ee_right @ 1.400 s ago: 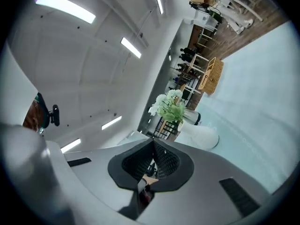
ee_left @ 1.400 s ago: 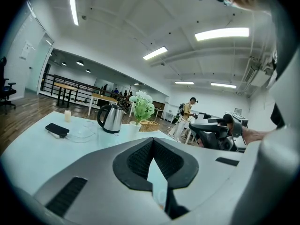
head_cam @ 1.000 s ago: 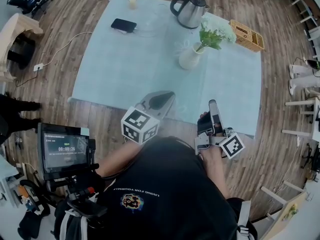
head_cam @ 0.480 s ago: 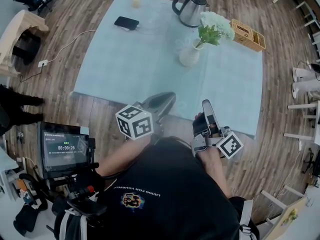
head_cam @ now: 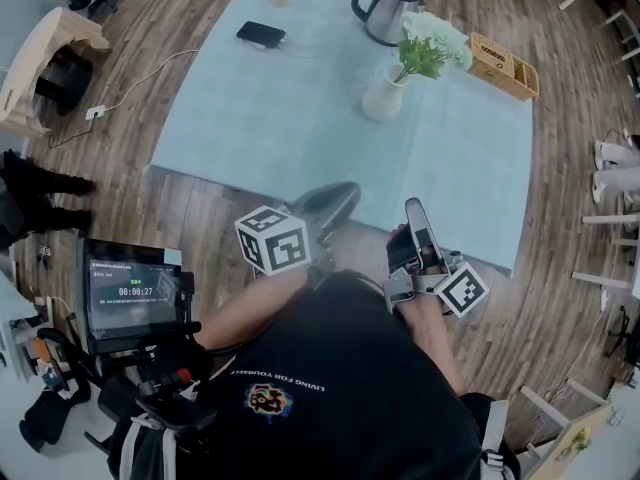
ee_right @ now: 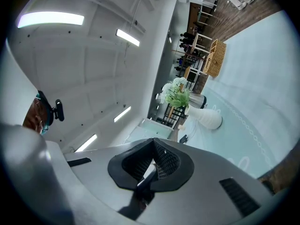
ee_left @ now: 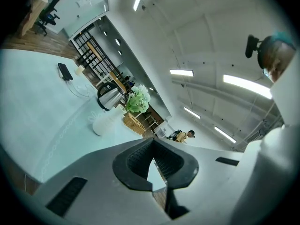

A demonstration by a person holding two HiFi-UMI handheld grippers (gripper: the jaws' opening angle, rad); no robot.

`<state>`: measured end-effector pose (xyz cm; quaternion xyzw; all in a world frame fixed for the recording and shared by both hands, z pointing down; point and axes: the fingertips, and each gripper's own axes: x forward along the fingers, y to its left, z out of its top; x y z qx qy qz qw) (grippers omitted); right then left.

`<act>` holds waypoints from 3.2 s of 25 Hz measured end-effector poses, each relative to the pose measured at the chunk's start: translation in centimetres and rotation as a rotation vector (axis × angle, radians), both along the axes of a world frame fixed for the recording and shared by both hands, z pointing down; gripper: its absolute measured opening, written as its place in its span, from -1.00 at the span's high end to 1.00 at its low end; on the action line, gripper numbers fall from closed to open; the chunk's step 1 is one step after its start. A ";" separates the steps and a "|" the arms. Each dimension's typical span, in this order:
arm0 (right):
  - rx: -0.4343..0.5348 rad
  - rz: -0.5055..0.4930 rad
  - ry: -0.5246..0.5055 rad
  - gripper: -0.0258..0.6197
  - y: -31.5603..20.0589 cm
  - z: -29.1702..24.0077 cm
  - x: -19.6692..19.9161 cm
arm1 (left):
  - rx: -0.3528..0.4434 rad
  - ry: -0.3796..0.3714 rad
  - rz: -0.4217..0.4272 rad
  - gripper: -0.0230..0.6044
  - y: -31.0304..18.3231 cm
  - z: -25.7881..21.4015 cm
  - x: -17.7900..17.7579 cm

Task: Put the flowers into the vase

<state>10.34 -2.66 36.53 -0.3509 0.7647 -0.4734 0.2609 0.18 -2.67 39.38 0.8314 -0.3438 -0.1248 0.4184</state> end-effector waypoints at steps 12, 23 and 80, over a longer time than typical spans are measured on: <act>0.001 -0.008 -0.021 0.86 6.5 1.4 4.1 | 0.008 -0.020 -0.007 0.90 6.6 1.0 4.3; -0.015 -0.021 -0.029 0.86 7.1 2.0 4.1 | -0.006 -0.012 -0.024 0.90 7.3 1.4 4.2; -0.005 -0.074 -0.055 0.86 19.9 3.6 5.7 | -0.008 0.016 -0.079 0.90 20.6 3.0 5.9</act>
